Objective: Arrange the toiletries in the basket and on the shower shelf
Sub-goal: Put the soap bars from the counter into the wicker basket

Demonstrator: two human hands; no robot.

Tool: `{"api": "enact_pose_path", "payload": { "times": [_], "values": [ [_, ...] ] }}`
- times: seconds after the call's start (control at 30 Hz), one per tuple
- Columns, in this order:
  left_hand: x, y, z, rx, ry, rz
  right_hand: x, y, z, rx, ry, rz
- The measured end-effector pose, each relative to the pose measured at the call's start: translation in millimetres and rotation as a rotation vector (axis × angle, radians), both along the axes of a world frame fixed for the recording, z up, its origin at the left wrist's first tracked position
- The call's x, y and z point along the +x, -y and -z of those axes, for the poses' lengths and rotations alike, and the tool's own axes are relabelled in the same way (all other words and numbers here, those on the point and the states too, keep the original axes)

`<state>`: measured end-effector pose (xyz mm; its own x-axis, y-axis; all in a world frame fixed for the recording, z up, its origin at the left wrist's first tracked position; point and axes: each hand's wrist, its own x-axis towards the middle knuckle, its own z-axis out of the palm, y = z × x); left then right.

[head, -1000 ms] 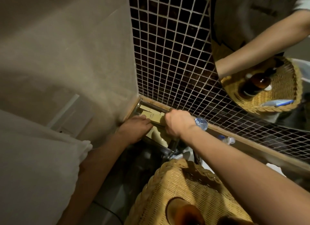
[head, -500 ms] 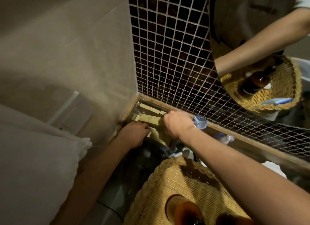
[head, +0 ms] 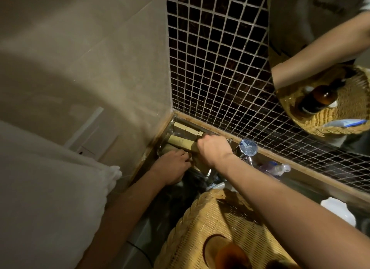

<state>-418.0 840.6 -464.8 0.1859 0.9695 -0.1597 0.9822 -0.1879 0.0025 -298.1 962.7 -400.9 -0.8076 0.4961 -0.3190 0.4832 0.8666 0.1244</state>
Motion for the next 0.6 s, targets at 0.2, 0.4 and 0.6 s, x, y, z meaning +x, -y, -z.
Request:
{"api": "enact_pose_path", "payload": {
  "times": [0.2,0.4,0.6],
  "values": [
    [-12,-2,-5,0.101,0.120,-0.120,-2,-2,12,-0.072,-0.036,0.029],
    [-16,-8,-6,0.076,0.110,-0.173,-5,-2,26,-0.124,-0.053,0.057],
    [-11,-12,-4,0.008,0.098,-0.198,-3,1,35,-0.137,-0.118,0.087]
  ]
}}
